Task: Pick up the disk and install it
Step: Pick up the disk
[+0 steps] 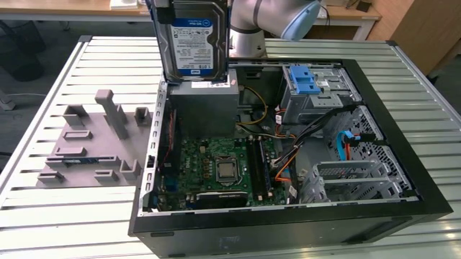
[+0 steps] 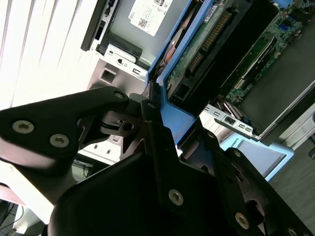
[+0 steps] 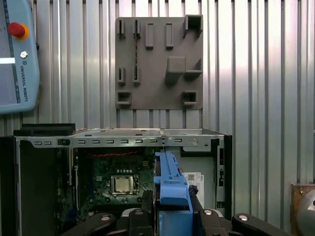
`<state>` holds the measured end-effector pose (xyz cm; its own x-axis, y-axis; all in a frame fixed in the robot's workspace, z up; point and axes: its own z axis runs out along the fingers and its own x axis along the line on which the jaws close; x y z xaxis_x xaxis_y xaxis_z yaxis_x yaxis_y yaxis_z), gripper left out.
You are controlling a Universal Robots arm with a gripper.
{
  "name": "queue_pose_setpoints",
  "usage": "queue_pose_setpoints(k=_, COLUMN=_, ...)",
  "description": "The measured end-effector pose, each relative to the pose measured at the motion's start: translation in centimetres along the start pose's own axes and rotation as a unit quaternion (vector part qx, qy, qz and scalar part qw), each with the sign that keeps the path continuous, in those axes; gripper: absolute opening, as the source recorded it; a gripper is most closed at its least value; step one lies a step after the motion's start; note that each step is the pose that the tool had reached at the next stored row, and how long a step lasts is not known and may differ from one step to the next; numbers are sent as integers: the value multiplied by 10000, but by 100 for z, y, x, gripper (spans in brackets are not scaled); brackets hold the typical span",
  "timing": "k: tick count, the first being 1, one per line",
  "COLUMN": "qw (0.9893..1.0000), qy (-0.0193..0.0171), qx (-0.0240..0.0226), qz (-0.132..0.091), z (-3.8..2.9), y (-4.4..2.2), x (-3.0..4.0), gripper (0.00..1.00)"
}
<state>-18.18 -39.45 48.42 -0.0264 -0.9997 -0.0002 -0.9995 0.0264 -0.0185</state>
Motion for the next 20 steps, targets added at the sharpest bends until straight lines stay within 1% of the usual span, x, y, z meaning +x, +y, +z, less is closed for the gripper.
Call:
queue_pose_setpoints(k=9, qw=10000, qy=0, qx=0, qz=0, z=1, y=-81, x=-2, gripper=36)
queue_pose_setpoints(k=11, qw=10000, qy=0, qx=0, qz=0, z=2, y=-103, x=-3, gripper=36)
queue_pose_setpoints(k=12, qw=10000, qy=0, qx=0, qz=0, z=2, y=-128, x=-3, gripper=36)
queue_pose_setpoints(k=20, qw=10000, qy=0, qx=0, qz=0, z=4, y=-212, x=-5, gripper=36)
